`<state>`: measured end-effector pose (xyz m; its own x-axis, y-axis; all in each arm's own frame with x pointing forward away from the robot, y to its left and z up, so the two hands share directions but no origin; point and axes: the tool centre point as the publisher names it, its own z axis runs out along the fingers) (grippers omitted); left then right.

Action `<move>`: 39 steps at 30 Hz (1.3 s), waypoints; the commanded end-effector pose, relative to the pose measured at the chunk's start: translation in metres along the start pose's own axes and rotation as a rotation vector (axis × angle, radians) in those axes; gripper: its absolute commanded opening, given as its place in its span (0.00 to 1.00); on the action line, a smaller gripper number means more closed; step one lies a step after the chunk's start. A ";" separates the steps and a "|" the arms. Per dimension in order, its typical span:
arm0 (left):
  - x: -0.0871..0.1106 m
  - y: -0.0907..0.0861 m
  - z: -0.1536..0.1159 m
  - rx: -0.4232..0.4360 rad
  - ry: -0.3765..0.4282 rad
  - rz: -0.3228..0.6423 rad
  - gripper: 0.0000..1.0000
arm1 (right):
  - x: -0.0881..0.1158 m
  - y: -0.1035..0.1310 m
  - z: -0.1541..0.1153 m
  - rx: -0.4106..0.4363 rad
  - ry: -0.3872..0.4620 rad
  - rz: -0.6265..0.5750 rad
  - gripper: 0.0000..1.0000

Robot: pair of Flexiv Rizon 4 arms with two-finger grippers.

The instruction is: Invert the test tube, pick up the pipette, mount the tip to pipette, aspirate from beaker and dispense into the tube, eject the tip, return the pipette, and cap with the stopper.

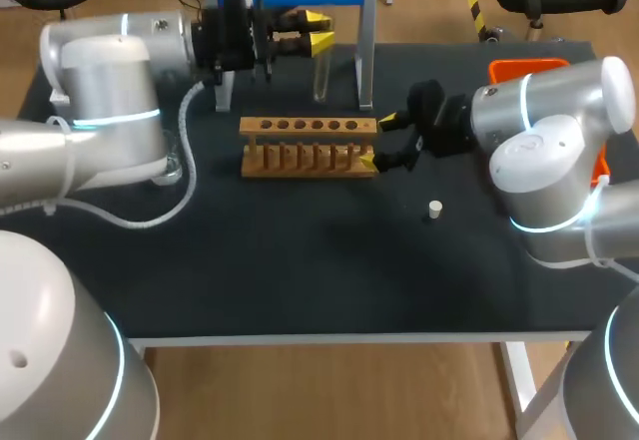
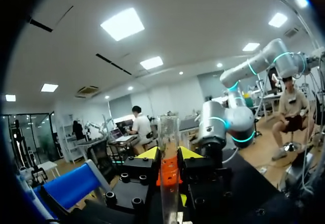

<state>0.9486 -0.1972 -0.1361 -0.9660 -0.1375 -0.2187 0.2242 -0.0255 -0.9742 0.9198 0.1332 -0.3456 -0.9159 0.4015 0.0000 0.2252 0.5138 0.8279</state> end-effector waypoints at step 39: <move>-0.016 0.025 -0.006 0.013 -0.034 -0.098 0.00 | 0.000 0.000 -0.001 0.002 0.002 0.000 1.00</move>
<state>0.9675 -0.1907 -0.1579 -0.9777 -0.1717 -0.1208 0.1318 -0.0541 -0.9898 0.9197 0.1332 -0.3456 -0.9157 0.4018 -0.0003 0.2252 0.5138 0.8278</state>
